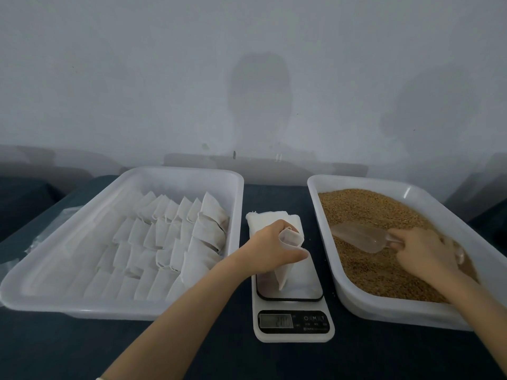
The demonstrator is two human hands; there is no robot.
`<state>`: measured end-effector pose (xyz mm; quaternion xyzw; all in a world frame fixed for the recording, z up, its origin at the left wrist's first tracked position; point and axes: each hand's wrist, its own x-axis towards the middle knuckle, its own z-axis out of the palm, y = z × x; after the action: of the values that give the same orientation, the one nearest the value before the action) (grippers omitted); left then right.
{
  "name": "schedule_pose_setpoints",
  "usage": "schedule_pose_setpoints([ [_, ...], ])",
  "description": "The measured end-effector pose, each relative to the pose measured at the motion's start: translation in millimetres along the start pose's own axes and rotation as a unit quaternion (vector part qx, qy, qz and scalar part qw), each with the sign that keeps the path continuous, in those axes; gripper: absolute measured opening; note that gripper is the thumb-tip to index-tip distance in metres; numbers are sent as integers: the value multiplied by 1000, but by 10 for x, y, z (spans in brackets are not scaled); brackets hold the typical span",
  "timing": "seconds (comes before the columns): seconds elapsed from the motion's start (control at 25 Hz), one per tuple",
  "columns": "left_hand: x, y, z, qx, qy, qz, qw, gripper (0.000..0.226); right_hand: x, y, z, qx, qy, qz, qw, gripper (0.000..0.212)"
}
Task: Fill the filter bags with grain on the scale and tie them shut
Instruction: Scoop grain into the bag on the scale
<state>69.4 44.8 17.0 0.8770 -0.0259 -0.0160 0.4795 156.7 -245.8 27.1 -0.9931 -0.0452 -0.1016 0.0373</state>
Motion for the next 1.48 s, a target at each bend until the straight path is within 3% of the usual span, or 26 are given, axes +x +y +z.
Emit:
schedule_pose_setpoints([
  [0.12,9,-4,-3,1,-2,-1,1000,47,22,-4,14,-102,54,-44,992,39],
  [0.24,15,-8,-3,-1,-4,-4,1000,48,46,-61,16,-121,60,-70,988,43],
  [0.52,16,-14,-2,4,-7,-2,1000,48,16,72,-18,95,-72,22,993,37],
  [0.68,10,-13,-2,-1,-7,2,1000,46,-29,132,-61,170,-87,38,981,38],
  [0.88,7,-13,-1,-1,-5,6,1000,46,-12,231,-98,131,-29,19,991,37],
  [1.04,2,-8,-6,-3,-5,5,1000,47,16,213,-57,-46,21,-34,998,38],
  [1.12,1,-7,-7,0,-5,3,1000,47,18,142,-24,-56,21,-52,997,37],
  [1.48,6,-2,-2,-1,-8,-1,1000,47,-11,332,-55,138,-41,5,990,37],
])
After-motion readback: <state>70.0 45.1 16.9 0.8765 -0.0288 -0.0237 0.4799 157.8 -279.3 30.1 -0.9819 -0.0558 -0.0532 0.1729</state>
